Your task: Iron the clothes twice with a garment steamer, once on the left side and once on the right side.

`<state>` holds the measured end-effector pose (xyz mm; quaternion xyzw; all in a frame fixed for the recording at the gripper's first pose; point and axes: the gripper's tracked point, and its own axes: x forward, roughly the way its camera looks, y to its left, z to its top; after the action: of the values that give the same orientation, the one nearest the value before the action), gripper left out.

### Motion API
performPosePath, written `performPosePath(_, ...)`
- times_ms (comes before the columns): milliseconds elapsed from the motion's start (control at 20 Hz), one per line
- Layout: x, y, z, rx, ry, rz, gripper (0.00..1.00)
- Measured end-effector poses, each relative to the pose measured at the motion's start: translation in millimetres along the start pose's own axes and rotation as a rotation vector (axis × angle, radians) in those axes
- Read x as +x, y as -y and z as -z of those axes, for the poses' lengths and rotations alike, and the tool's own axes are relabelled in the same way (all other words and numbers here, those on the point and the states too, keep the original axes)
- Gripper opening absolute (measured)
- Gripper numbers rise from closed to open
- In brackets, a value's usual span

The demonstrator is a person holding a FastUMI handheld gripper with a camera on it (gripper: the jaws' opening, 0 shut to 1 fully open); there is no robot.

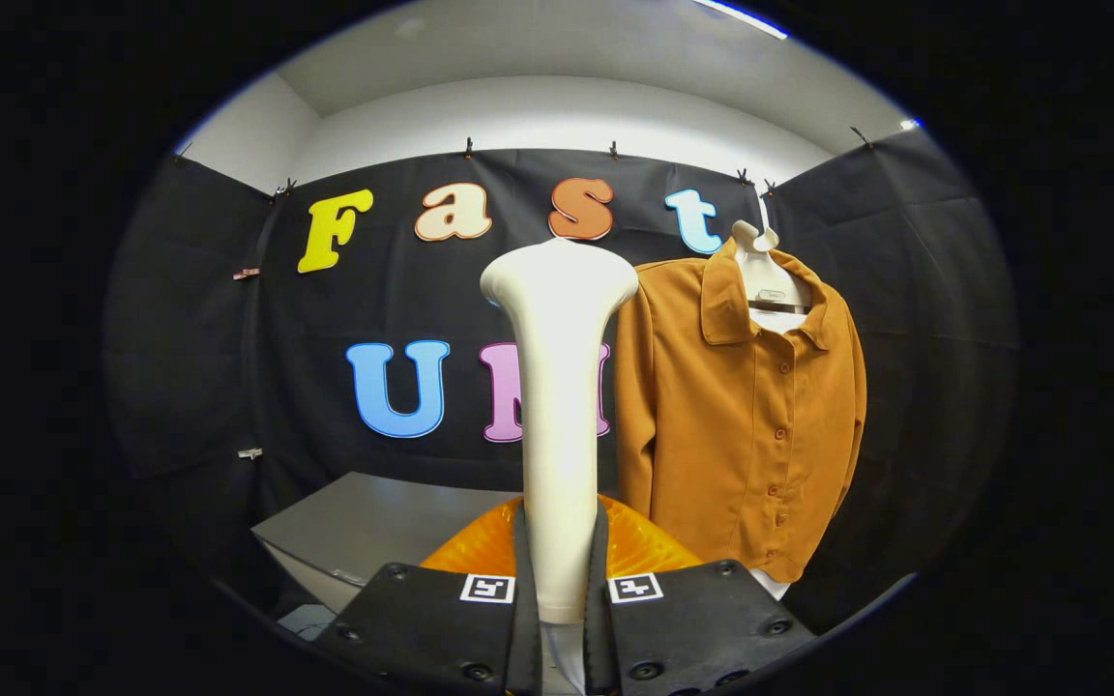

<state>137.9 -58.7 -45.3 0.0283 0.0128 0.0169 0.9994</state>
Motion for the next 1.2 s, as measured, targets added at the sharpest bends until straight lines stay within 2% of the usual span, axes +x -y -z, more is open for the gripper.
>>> performPosePath(400, 5.6, 7.8, 1.4, 0.007, -0.007, 0.02, 0.2)
performPosePath(1200, 5.6, -5.3, -6.9, -0.019, 0.005, -0.012, 0.2)
